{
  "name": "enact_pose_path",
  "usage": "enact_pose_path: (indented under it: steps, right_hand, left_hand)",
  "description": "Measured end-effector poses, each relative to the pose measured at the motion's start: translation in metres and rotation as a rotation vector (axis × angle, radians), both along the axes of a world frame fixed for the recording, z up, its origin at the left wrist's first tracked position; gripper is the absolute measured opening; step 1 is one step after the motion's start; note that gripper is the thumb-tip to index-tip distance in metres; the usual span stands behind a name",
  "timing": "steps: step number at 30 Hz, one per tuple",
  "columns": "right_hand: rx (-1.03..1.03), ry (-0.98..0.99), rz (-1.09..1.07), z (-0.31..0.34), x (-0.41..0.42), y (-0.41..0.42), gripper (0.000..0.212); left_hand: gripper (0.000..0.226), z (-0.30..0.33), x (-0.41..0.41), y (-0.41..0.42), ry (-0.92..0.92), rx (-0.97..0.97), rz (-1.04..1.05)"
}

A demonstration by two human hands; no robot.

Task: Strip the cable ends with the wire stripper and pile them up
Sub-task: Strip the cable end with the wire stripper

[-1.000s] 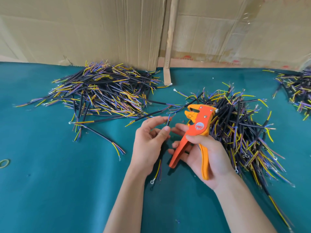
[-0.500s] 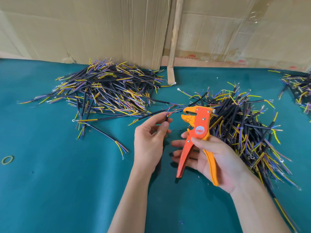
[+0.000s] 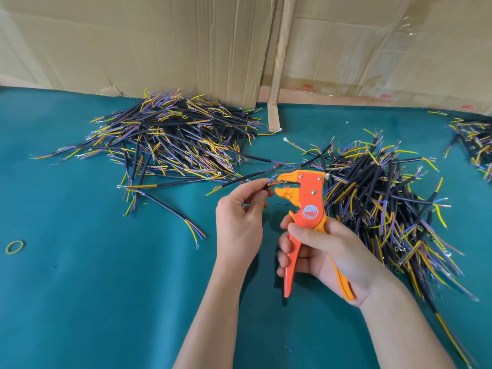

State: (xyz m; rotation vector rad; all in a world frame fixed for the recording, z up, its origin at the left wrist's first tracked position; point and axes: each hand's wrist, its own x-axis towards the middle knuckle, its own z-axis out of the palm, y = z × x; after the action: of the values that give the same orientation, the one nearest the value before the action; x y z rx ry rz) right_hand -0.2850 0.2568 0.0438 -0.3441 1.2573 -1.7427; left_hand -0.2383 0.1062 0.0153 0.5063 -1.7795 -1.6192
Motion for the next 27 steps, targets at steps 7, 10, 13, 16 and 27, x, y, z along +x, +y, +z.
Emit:
enact_pose_path:
  steps: [7,10,13,16,27]
  right_hand:
    - [0.014,0.043,-0.004,-0.0026,-0.0018,-0.0002,0.014]
    - [0.014,0.047,0.001,-0.0029,-0.002,-0.0001,0.014]
    - [0.011,0.046,-0.008,-0.004,-0.0024,-0.0003,0.013]
    - [0.01,0.044,-0.009,-0.0045,-0.0025,-0.0006,0.013]
    - [0.021,0.045,0.0,-0.0048,-0.0035,-0.0003,0.017]
  left_hand:
    - [0.026,-0.0017,-0.0007,0.0002,-0.017,0.01,0.012]
    - [0.027,-0.001,-0.0005,0.0001,-0.024,0.003,0.014]
    - [0.026,-0.0008,-0.0007,0.0005,-0.028,0.004,0.015]
    - [0.024,0.0001,-0.0002,0.0007,-0.035,0.0,0.016]
    - [0.024,0.0012,0.0008,0.0011,-0.036,0.015,0.013]
